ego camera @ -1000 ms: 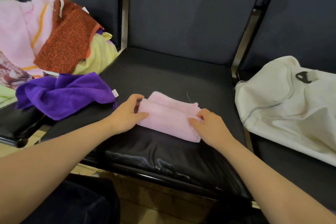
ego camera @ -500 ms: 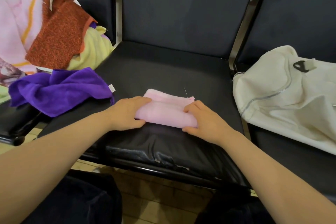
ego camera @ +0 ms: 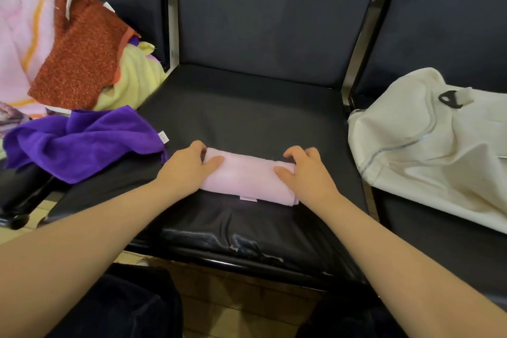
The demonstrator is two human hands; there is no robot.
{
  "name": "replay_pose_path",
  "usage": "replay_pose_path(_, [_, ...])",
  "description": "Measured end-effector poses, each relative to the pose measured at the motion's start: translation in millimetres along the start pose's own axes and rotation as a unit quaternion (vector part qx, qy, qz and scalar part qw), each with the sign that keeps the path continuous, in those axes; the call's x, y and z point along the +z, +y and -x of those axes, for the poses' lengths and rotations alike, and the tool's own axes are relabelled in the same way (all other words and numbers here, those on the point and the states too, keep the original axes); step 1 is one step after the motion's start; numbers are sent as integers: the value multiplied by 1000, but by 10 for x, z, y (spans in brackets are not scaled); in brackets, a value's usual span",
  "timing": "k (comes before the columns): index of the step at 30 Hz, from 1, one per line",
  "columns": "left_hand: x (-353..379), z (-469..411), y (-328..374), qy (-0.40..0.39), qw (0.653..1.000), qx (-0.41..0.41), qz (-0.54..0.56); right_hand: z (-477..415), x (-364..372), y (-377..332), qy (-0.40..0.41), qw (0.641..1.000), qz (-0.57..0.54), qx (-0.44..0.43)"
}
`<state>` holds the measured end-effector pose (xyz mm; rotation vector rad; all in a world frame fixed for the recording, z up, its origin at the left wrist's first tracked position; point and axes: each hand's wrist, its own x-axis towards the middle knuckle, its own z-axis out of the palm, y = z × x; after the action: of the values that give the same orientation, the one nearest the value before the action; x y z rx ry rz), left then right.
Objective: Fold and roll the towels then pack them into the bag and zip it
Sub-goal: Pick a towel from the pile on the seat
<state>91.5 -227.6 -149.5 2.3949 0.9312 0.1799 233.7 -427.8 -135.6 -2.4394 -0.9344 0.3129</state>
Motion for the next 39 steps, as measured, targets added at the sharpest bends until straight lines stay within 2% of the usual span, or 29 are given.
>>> replay_pose_path(1, [17,5,19,29,999,12,-37,-14,22,-18,16,999,22,-39])
replay_pose_path(2, [22,6,48,74,992,64,-80,-32,39,-30,15,996,40,-78])
replay_pose_path(4, [5,-34,77,121,949,247,-155,-52,59,-46,-28,993,58,-98])
replay_pose_path(5, [-15,-42,89,98,924,327,-173,-49,52,-48,-54,994,54,-78])
replay_pose_path(6, [-38,-37,97,23,914,357,-190,-44,40,-40,-72,995,43,-58])
replay_pose_path(8, [-45,23,120,-98,907,327,-246,-34,-2,-25,-82,996,13,-30])
replay_pose_path(9, [-18,21,112,-112,895,323,-286,-28,-20,-23,-86,996,-5,-17])
replay_pose_path(13, [-24,49,300,-106,855,349,-369,-45,-65,-93,-141,988,-49,29])
replay_pose_path(18, [68,35,574,-110,815,434,-368,-9,-181,-156,-211,969,-100,79])
replay_pose_path(22, [80,25,627,-58,814,469,-337,26,-293,-123,-234,951,-165,118])
replay_pose_path(24, [38,29,708,7,817,507,-276,44,-403,-88,-238,920,-280,140])
replay_pose_path(26, [-9,21,850,59,813,538,-215,53,-560,-42,-254,858,-419,156])
replay_pose_path(28, [-70,10,1067,93,805,559,-178,52,-737,-2,-264,805,-506,163])
replay_pose_path(30, [-121,-32,1322,131,797,566,-166,34,-897,46,-238,766,-575,162])
replay_pose_path(31, [-142,-47,1462,146,796,563,-167,44,-988,63,-211,759,-595,160])
replay_pose_path(35, [-152,-151,2057,229,783,547,-187,166,-1425,143,-74,760,-631,134])
replay_pose_path(37, [-104,-187,2396,261,796,519,-169,203,-1665,209,-28,754,-646,118])
replay_pose_path(39, [-43,-162,2759,284,823,476,-124,239,-1901,313,23,760,-641,108])
